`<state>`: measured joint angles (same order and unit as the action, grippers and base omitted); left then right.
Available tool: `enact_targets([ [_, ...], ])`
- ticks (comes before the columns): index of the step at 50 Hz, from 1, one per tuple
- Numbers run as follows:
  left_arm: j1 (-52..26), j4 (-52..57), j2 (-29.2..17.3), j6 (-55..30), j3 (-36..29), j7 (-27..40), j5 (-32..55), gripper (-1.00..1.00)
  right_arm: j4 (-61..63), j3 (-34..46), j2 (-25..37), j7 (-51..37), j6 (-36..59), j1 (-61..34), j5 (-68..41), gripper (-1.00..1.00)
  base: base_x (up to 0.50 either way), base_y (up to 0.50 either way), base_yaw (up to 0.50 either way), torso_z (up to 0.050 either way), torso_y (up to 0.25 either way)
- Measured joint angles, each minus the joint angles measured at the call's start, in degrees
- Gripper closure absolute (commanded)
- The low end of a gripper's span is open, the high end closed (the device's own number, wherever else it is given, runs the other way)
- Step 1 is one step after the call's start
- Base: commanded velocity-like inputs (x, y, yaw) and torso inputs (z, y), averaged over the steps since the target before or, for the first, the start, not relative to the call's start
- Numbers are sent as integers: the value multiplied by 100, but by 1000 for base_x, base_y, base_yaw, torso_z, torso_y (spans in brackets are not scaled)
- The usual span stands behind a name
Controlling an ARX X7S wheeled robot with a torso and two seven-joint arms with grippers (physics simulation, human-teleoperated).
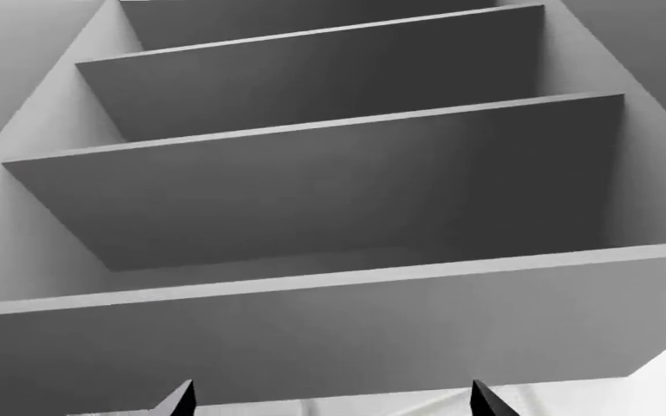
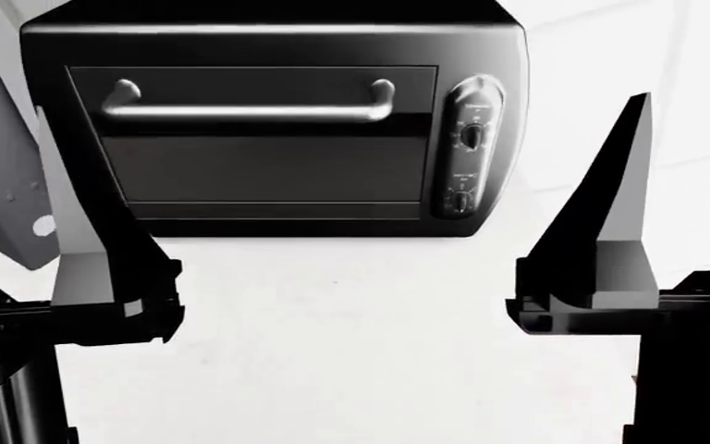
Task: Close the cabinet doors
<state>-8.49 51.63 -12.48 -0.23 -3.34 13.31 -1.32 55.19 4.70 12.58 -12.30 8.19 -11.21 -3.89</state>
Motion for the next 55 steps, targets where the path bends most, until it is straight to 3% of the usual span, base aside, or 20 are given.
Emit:
enact_targets([
  [9,-4,-19,-33,1,-23,37,10,-100,-32,31,30,-46,-2,-3,15,-100,232,-39,0,0,1],
  [29,24,-29,-100,42,-95,103,5,-100,-15,54,113,-126,4,-19,-27,-100,-47,-496,0,0,0],
  [39,39,-29,-135,69,-117,131,31,-100,-35,80,151,-166,-33,-7,-15,-100,0,0,0,0,0],
  [55,61,-20,-222,98,-165,144,52,-100,-25,123,201,-226,41,-50,-33,-100,0,0,0,48,62],
])
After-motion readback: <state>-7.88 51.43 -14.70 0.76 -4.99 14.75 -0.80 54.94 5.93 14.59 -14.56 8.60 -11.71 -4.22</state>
